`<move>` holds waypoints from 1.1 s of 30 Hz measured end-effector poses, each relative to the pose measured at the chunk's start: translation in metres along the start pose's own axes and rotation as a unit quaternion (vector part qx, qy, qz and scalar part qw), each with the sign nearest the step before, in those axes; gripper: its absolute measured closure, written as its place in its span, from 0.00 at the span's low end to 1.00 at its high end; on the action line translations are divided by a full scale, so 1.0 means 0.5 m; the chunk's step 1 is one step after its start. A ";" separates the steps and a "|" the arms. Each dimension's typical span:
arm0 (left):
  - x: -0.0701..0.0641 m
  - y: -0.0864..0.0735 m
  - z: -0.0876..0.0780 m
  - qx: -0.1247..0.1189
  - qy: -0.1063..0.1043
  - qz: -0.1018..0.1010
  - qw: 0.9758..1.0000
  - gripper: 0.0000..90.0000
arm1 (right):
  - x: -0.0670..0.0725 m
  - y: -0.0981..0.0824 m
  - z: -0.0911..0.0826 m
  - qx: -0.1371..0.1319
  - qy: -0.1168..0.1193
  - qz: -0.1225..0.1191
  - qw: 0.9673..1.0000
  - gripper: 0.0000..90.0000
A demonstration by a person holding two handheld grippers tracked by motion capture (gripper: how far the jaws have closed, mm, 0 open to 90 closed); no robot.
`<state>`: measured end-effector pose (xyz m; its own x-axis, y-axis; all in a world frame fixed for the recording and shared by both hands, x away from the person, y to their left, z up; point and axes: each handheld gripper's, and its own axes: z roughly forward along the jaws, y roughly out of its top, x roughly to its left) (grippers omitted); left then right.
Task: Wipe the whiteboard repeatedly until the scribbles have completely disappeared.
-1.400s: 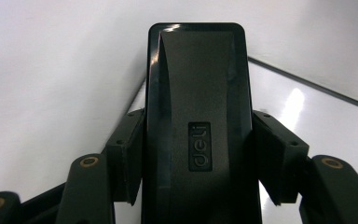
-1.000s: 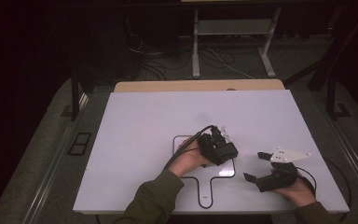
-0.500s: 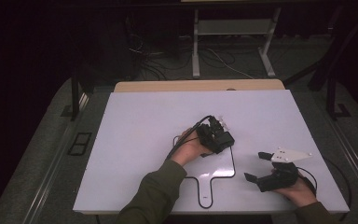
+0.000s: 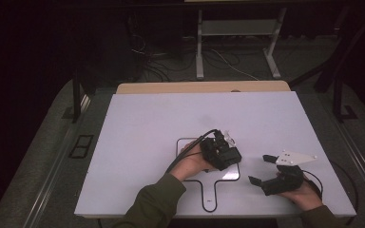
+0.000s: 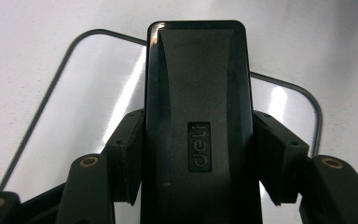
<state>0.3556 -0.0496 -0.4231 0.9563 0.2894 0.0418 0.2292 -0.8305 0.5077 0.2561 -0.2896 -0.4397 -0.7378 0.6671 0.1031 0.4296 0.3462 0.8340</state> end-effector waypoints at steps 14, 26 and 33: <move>0.053 -0.025 -0.013 0.001 0.004 -0.049 0.999 0.44 | -0.002 -0.001 0.000 -0.001 0.001 0.000 1.000 0.01; 0.039 -0.045 -0.031 -0.012 -0.018 -0.047 0.999 0.44 | -0.002 -0.001 0.000 0.000 0.000 -0.001 1.000 0.01; 0.040 -0.045 -0.045 -0.026 -0.023 -0.057 0.998 0.44 | -0.001 -0.001 0.001 0.001 0.001 -0.002 1.000 0.01</move>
<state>0.3654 -0.0143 -0.4141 0.9322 0.3574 -0.0571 0.3281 -0.7679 0.5502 0.2564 -0.2898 -0.4402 -0.7405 0.6643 0.1020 0.4283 0.3494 0.8334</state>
